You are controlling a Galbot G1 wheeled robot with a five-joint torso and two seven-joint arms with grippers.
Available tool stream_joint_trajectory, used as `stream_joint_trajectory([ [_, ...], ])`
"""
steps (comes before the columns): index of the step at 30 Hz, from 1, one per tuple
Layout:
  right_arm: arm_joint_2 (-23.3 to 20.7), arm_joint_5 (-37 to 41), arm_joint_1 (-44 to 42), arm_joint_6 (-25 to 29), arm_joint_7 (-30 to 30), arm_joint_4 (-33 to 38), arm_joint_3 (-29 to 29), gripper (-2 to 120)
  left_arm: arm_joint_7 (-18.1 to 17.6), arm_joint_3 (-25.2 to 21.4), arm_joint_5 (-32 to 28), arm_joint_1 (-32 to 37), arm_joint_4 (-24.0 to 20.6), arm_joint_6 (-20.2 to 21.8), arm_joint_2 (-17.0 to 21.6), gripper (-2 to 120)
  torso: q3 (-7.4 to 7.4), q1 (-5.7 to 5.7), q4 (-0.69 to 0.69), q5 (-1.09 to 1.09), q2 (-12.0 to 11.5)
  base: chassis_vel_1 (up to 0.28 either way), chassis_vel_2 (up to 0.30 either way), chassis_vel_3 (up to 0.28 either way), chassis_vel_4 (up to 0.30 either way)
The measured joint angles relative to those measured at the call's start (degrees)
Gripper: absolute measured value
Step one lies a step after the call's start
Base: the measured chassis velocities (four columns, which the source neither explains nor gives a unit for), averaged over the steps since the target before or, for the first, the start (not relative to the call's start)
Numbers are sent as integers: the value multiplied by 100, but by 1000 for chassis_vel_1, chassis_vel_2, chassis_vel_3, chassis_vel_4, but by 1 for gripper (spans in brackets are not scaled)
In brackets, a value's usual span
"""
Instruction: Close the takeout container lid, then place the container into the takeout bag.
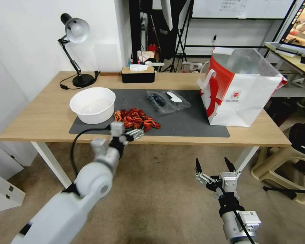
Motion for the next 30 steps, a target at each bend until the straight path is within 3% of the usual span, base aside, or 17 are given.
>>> stream_joint_trajectory([
  [7,77,-91,-13,82,52,-97,12,100,-322,404,-535,-944,536,288,-299,100,0,0,-1,1,0,0,0,0,0],
  [14,94,-140,19,105,136,-214,38,100,-882,1014,-1092,-1984,1237,838,-765,100,0,-2,-1,0,0,0,0,0,0],
  [23,63,-191,-7,157,236,-300,47,100,-1745,1613,-1601,-2659,1790,1100,-921,100,0,-2,0,0,0,0,0,0,0],
  [30,19,-219,9,162,360,-351,91,100,-2068,1797,-1963,-3044,2056,1261,-1146,100,-1,-1,0,1,0,0,0,0,0],
])
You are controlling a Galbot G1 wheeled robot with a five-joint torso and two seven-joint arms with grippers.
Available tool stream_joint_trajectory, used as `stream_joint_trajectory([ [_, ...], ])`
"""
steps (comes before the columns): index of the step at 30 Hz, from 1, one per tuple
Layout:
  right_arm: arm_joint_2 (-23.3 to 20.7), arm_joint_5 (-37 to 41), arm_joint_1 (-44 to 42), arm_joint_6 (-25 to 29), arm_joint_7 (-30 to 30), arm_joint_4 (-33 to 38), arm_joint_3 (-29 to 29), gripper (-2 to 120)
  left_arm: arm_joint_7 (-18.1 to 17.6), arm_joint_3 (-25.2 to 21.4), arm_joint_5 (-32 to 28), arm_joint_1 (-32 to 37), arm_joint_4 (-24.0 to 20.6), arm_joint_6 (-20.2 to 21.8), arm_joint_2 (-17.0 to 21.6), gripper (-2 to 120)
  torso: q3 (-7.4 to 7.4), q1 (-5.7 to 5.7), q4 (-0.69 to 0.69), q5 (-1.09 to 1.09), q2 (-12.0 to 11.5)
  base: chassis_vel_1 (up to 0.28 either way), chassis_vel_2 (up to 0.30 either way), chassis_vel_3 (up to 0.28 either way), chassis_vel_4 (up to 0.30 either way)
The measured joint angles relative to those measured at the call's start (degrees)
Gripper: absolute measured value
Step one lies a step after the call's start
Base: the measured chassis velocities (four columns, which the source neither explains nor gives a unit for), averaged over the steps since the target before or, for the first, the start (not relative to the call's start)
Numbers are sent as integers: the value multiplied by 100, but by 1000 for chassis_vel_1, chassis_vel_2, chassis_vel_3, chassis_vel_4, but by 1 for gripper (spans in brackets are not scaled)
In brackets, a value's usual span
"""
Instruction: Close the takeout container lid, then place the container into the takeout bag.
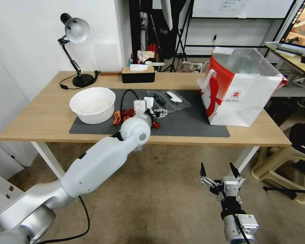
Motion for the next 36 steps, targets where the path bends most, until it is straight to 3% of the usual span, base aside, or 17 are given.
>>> stream_joint_trajectory([
  [16,41,-86,-25,80,111,-84,-36,100,-575,332,-57,-445,962,249,-502,100,0,0,0,-1,0,0,0,0,0],
  [36,40,-108,44,91,132,-221,-81,100,-462,425,122,-563,1274,434,-402,100,0,1,0,-1,1,0,0,0,0],
])
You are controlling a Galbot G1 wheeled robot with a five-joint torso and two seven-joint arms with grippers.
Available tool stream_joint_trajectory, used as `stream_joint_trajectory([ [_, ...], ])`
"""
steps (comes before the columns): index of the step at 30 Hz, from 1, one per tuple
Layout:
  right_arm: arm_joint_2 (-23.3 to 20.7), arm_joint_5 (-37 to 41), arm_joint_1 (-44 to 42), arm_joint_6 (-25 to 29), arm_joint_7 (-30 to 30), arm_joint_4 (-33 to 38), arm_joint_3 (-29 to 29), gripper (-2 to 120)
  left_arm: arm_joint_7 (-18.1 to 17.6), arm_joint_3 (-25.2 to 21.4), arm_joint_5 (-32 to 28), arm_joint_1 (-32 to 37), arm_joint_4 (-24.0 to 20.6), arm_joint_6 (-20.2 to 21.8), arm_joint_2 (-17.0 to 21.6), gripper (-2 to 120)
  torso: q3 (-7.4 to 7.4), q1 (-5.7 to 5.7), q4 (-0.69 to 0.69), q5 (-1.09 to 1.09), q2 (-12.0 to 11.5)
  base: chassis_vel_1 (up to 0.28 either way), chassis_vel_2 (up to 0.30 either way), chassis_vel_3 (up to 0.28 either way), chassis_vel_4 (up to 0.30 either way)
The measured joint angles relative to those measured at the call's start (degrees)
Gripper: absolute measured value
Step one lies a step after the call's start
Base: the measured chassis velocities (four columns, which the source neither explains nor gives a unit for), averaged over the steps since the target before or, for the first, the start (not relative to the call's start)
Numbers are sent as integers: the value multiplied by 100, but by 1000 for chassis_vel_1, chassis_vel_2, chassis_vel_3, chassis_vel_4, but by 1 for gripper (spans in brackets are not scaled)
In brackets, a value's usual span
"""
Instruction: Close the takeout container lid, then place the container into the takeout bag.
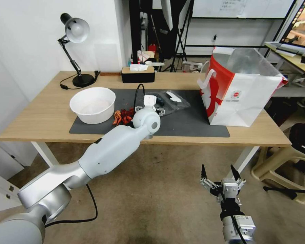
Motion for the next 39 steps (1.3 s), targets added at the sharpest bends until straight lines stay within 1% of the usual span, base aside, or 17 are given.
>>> stream_joint_trajectory([
  [11,-2,-5,44,0,16,-64,-22,100,67,29,-24,-55,32,35,91,100,0,0,0,0,0,0,0,0,0],
  [20,-1,-13,79,-2,21,-95,-50,100,51,2,-406,-93,-58,61,91,100,0,0,0,0,0,0,0,0,0],
  [22,-13,-13,84,-2,25,-105,-53,100,-10,-22,-577,-90,-88,99,79,100,0,0,0,0,0,0,0,0,0],
  [24,-20,-13,87,-3,29,-108,-53,100,-25,-23,-616,-86,-89,128,78,100,0,0,0,0,0,0,0,0,0],
  [33,-39,-12,115,-5,48,-142,-57,100,-45,10,-630,-179,61,285,81,100,0,0,0,0,0,0,0,0,0],
  [39,-29,-15,140,-5,52,-172,-81,100,-43,57,-693,-242,53,397,124,100,0,0,0,0,0,0,0,0,0],
])
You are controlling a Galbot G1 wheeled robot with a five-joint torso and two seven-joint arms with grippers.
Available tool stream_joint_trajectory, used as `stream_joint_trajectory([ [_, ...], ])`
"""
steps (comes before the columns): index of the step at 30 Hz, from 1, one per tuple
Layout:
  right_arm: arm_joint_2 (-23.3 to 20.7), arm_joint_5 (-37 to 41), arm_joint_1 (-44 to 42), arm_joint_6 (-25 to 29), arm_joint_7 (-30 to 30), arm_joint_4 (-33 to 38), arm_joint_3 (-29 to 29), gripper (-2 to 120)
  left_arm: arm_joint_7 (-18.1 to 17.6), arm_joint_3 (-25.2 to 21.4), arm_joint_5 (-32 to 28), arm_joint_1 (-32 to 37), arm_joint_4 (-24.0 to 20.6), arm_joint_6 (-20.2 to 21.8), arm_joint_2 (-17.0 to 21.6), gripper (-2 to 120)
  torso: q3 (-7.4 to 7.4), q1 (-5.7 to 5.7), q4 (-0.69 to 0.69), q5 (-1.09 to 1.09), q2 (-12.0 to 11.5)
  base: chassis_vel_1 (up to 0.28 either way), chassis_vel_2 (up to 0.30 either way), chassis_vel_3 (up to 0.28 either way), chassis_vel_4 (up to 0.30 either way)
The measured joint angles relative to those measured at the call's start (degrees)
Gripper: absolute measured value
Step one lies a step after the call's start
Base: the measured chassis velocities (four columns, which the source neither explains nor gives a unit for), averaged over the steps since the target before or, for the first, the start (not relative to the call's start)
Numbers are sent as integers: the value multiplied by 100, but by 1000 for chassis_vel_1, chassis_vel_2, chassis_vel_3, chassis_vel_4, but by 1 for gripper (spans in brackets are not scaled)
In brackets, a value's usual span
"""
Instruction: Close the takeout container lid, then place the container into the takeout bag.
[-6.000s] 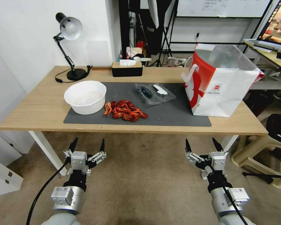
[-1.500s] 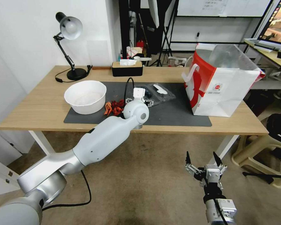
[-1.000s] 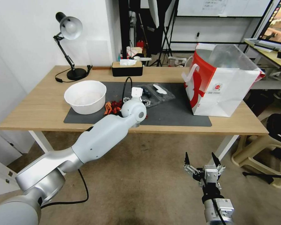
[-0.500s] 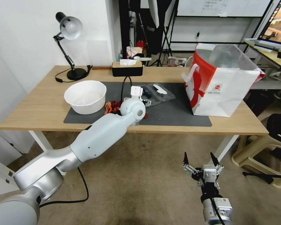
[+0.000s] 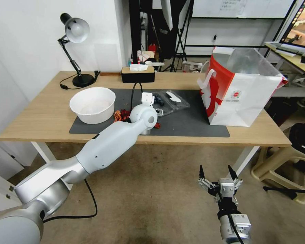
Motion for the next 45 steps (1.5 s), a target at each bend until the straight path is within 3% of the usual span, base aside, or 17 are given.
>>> stream_joint_trajectory([
  [45,-64,9,112,-28,14,-126,-47,100,294,217,141,-298,330,169,253,100,0,0,0,0,0,0,0,0,0],
])
